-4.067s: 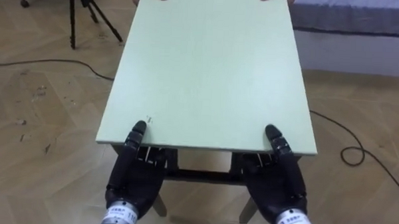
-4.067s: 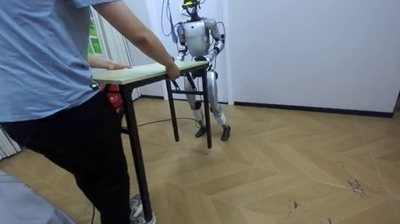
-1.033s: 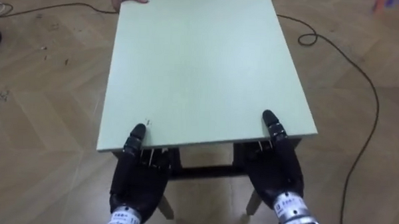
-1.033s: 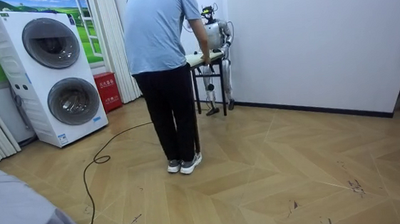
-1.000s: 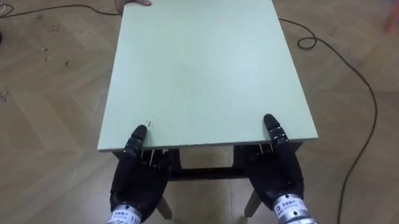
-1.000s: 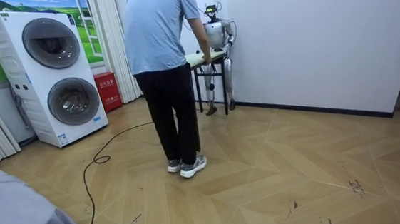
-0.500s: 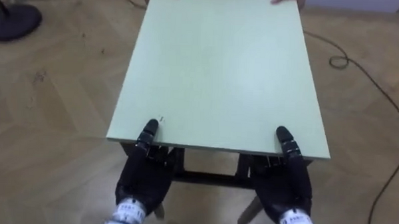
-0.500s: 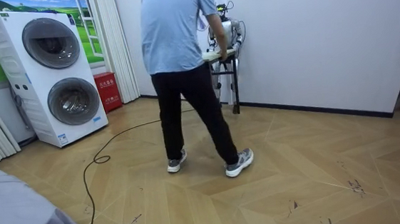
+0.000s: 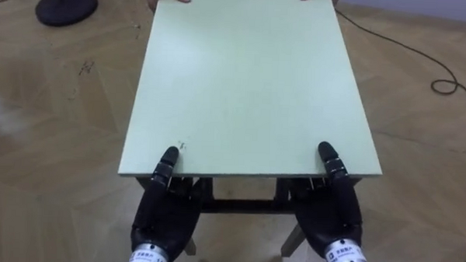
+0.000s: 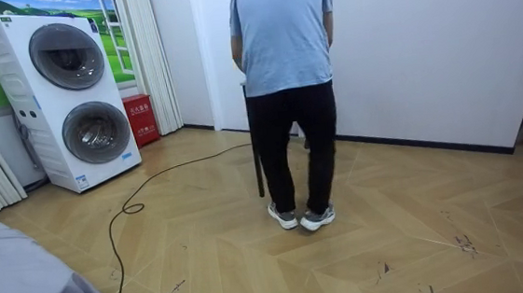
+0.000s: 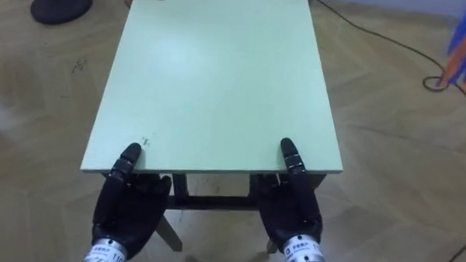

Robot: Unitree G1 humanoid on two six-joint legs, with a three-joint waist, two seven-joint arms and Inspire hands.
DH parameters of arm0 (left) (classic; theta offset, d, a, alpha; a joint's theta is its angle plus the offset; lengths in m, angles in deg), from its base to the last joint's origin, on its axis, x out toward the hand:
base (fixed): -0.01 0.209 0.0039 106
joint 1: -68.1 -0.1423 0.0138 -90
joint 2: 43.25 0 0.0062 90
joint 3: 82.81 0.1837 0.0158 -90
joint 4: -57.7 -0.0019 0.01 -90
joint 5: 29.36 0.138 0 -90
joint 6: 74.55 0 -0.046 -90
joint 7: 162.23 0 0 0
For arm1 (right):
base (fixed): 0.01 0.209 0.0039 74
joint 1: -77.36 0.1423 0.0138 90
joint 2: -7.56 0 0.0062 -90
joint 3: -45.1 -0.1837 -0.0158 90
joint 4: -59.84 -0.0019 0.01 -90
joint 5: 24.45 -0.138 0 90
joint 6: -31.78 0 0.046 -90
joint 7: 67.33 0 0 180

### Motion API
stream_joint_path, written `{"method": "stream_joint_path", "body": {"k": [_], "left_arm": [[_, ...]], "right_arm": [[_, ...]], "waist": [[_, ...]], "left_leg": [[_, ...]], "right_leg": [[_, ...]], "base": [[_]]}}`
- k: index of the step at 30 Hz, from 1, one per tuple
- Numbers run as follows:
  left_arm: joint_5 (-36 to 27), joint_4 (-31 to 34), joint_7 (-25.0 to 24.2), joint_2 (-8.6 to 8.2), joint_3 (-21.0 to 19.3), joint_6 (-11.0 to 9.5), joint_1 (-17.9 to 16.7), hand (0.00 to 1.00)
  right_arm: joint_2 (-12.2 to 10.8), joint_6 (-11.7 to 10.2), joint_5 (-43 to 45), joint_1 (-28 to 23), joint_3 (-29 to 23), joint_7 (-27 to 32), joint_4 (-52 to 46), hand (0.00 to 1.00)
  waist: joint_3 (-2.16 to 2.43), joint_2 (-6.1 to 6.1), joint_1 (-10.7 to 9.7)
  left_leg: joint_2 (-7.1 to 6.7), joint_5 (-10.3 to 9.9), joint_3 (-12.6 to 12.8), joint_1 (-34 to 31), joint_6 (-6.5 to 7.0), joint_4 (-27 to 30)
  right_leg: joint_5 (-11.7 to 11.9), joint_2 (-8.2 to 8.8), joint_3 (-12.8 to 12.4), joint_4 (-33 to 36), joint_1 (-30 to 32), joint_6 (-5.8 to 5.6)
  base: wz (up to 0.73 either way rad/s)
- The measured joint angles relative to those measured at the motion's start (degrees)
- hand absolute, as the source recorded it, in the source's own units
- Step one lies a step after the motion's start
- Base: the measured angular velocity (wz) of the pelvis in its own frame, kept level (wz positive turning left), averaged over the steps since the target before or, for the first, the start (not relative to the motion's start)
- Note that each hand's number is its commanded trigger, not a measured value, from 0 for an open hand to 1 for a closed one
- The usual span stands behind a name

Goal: Move table with human

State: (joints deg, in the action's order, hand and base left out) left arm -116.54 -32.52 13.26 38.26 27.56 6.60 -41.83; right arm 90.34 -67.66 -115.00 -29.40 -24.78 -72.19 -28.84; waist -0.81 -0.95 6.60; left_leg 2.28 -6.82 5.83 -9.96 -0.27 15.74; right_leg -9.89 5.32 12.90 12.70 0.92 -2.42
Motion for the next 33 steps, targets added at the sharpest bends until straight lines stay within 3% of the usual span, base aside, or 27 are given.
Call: {"method": "stream_joint_path", "body": {"k": [7,13,15,17,19,20,21,22,23,24,25,26,28,30,33], "left_arm": [[0.05,0.00,0.04,-0.05,0.08,-0.01,0.69,1.00],[-1.20,0.30,0.05,0.03,0.59,0.02,0.70,1.00],[-1.20,0.34,0.12,-0.04,0.72,0.00,0.71,1.00],[-1.18,0.33,0.26,-0.32,0.99,0.01,0.71,1.00],[-0.73,0.33,0.55,-0.24,1.24,0.10,0.71,1.00],[-0.65,0.32,0.59,0.00,1.26,0.10,0.79,1.00],[-0.61,0.32,0.70,0.41,1.28,0.11,1.22,1.00],[-0.62,0.33,0.70,0.77,1.23,0.11,1.48,1.00],[-0.71,0.35,0.67,1.18,1.01,0.03,1.79,1.00],[-0.96,0.36,0.70,1.68,1.12,0.10,2.13,1.00],[-1.00,0.15,0.78,2.11,1.31,0.25,2.43,1.00],[-1.03,-0.09,1.54,1.96,1.79,0.65,2.39,1.00],[-0.96,-0.06,1.33,2.21,1.79,1.22,1.69,1.00],[-1.00,-0.07,1.36,2.15,1.79,1.38,0.97,1.00],[-0.91,-0.06,1.36,2.15,1.75,1.29,0.87,1.00]], "right_arm": [[-0.37,-0.96,0.36,0.01,0.05,-0.36,-0.17,1.00],[0.16,-2.20,0.79,0.91,0.83,-0.34,-0.25,1.00],[0.23,-2.97,0.70,1.03,1.20,-0.34,-0.25,1.00],[0.27,-3.37,0.78,1.04,1.20,-0.34,-0.16,1.00],[0.00,-3.77,0.68,0.11,1.16,-0.35,-0.12,1.00],[-0.17,-3.72,0.19,-0.37,0.98,-0.36,-0.11,1.00],[-0.22,-3.58,0.02,-0.68,1.00,-0.63,0.06,1.00],[-0.28,-3.56,-0.22,-0.81,1.01,-0.87,0.07,1.00],[-0.64,-3.58,-0.19,-0.89,1.21,-1.21,0.08,1.00],[-0.61,-3.62,-0.21,-1.26,1.33,-1.63,-0.02,1.00],[-0.77,-3.72,-0.35,-1.45,1.45,-1.82,-0.07,1.00],[-0.06,-3.98,-0.94,-1.84,1.53,-1.88,0.02,1.00],[0.19,-4.23,-1.27,-1.94,1.55,-1.88,0.24,1.00],[0.68,-4.29,-1.98,-2.05,2.39,-1.88,0.29,1.00],[0.67,-4.90,-2.13,-2.04,3.31,-1.87,0.32,1.00]], "waist": [[-0.04,-0.02,-1.70],[-0.42,-0.27,-1.21],[-0.47,-0.33,-0.67],[-0.77,-0.78,-0.09],[-0.98,-0.49,-0.86],[-1.03,-0.39,-2.34],[-1.24,-0.67,-3.71],[-1.40,-0.94,-3.99],[-1.59,-1.46,-4.51],[-1.43,-1.13,-5.11],[-1.47,-0.96,-5.43],[-1.26,-1.37,-6.05],[-1.27,-1.30,-4.95],[-1.24,-1.09,-2.54],[-1.01,-0.52,-1.31]], "left_leg": [[-0.09,-0.21,-1.12,-3.35,0.29,2.99],[-1.26,-0.82,-1.26,-5.44,0.85,5.72],[-2.36,-2.16,-1.28,-6.67,1.59,8.17],[-3.47,-3.09,-2.23,-7.04,2.36,9.14],[-5.52,-3.43,-4.88,-6.40,3.03,9.18],[-7.22,-3.42,-8.52,-6.23,3.37,9.80],[-7.94,-3.35,-12.04,-6.45,3.63,10.31],[-8.21,-3.25,-13.59,-6.66,3.59,10.38],[-8.47,-2.76,-15.88,-7.04,3.28,10.22],[-9.78,-1.86,-17.72,-7.32,3.14,9.95],[-10.60,-1.70,-18.56,-7.36,3.07,9.98],[-11.14,-1.35,-18.71,-6.98,2.92,9.44],[-10.33,-0.48,-17.72,-5.89,2.60,7.09],[-8.65,-0.18,-17.10,-4.33,2.22,4.76],[-7.93,0.11,-16.83,-3.86,1.92,3.61]], "right_leg": [[-0.85,0.03,4.64,0.57,-0.40,-0.14],[-4.97,2.36,6.96,5.83,1.18,-0.38],[-7.35,4.49,7.78,10.87,2.60,-0.98],[-7.87,6.07,7.82,15.75,3.58,-1.53],[-7.66,7.80,7.14,21.61,4.33,-1.47],[-6.88,8.17,4.90,26.19,5.58,-0.74],[-7.41,6.43,0.11,28.83,8.13,-0.10],[-8.52,4.38,-2.35,28.06,9.17,0.29],[-9.82,0.98,-5.52,23.74,11.27,0.99],[-9.35,-1.29,-8.14,17.25,12.35,0.91],[-6.25,-1.82,-9.21,16.38,12.93,1.47],[-6.16,-1.48,-8.65,15.74,11.89,2.31],[-5.45,-1.58,-6.62,13.37,10.25,3.03],[-3.83,-2.97,-5.46,8.56,7.05,3.86],[-3.27,-3.73,-4.17,5.25,4.94,4.16]], "base": [[0.38],[0.27],[0.34],[0.45],[0.86],[1.27],[1.25],[1.08],[1.03],[1.09],[1.19],[0.83],[0.45],[0.18],[0.37]]}}
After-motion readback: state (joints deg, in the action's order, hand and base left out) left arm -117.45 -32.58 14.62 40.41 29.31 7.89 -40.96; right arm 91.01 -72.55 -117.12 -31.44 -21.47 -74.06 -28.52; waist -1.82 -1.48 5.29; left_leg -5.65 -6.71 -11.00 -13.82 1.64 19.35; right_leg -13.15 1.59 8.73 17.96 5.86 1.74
